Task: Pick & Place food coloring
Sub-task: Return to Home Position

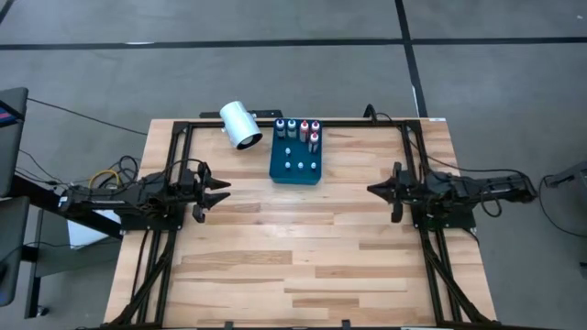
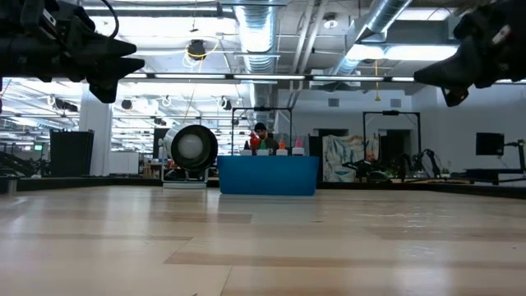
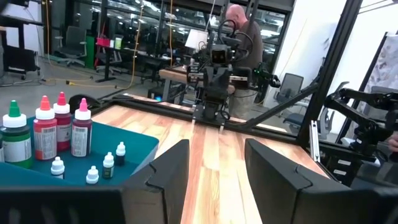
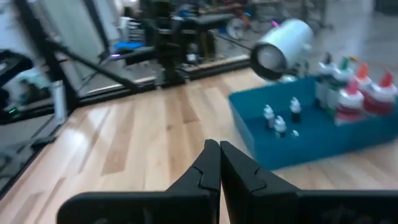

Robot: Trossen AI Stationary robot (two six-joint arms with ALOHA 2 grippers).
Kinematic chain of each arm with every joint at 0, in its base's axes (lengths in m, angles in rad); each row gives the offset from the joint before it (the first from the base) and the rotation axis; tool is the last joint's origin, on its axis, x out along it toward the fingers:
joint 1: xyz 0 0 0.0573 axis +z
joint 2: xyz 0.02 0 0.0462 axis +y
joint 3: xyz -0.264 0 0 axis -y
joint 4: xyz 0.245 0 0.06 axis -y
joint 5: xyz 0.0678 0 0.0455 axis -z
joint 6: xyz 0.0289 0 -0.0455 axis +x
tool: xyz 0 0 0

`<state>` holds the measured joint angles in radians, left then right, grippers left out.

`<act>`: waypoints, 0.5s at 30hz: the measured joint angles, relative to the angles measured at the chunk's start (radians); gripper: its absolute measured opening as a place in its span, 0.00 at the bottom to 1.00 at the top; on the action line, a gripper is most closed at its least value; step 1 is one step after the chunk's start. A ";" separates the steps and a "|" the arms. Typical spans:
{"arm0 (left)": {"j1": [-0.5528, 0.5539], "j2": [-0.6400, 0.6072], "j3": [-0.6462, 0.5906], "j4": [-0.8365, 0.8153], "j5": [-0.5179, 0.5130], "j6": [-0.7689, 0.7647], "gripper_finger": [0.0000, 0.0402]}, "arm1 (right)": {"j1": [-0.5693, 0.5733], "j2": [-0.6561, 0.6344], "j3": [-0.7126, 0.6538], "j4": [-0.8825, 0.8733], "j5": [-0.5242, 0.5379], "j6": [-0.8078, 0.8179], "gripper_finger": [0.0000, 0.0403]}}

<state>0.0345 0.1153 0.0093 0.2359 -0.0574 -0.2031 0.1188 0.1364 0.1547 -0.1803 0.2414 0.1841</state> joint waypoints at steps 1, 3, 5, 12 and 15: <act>0.000 0.000 0.000 -0.001 0.000 0.000 0.37 | 0.009 -0.008 0.000 0.003 -0.006 -0.025 0.00; 0.000 0.000 0.000 -0.003 -0.001 0.000 0.37 | 0.023 -0.011 0.000 0.001 -0.035 -0.086 0.00; 0.000 0.000 -0.001 -0.007 -0.001 0.000 0.37 | 0.033 -0.011 0.000 -0.011 -0.065 -0.145 0.00; 0.000 0.000 -0.002 -0.013 -0.009 0.009 0.37 | 0.029 0.002 -0.001 -0.088 -0.064 -0.160 0.00; 0.000 0.000 -0.002 -0.012 -0.009 -0.003 0.37 | 0.018 -0.005 -0.001 -0.071 -0.067 -0.209 0.00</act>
<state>0.0345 0.1154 0.0074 0.2238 -0.0666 -0.2060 0.1373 0.1315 0.1539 -0.2512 0.1740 -0.0249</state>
